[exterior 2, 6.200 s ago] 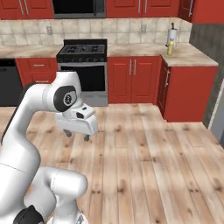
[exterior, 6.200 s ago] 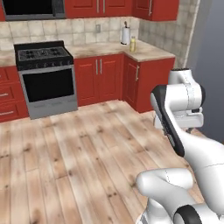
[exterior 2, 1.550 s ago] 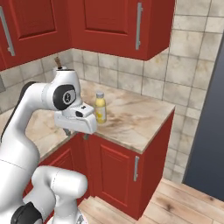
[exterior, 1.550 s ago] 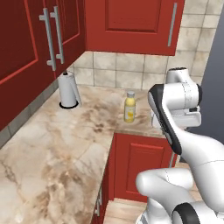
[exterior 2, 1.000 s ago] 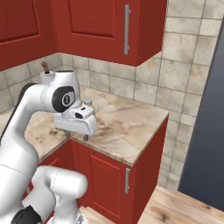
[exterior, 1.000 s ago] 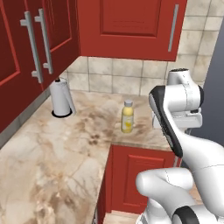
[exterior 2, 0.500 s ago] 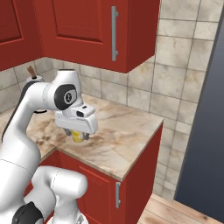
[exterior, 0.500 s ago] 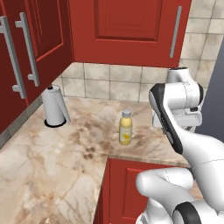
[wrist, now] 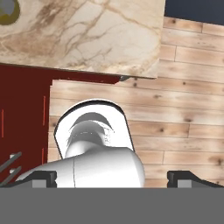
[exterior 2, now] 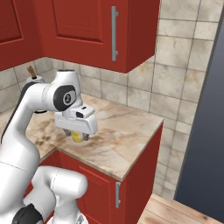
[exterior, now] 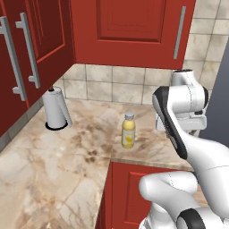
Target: There is a wine glass and glass cup on the dining counter. Place the wine bottle next to the wine glass and the juice bottle next to the glass cup.
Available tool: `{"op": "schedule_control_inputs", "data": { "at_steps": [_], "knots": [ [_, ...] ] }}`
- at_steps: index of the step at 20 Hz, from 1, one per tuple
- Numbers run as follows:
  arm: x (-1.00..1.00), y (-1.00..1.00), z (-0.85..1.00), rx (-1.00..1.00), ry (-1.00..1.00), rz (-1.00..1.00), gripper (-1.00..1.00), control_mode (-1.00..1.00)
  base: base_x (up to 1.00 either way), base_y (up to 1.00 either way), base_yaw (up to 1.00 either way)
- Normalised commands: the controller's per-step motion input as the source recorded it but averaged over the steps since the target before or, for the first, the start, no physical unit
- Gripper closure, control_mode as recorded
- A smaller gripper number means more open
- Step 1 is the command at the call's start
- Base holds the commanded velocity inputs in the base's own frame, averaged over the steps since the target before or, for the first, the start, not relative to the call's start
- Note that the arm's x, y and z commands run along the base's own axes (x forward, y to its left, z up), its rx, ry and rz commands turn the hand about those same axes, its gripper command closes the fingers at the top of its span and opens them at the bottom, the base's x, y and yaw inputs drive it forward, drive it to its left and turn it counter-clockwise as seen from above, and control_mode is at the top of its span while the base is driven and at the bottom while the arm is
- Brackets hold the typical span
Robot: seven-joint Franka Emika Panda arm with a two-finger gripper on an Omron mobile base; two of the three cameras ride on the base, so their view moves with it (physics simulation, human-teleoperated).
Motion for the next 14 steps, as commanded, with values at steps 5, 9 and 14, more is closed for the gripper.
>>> {"op": "schedule_control_inputs", "data": {
  "at_steps": [5,9,14],
  "knots": [
    [0.00,0.00,0.00,0.00,0.00,0.00,-1.00,1.00,0.00,0.00,0.00],
    [0.00,0.00,0.00,0.00,0.00,0.00,-1.00,1.00,0.00,0.00,0.00],
    [0.00,0.00,0.00,0.00,0.00,0.00,-1.00,1.00,0.00,0.00,0.00]
  ]
}}
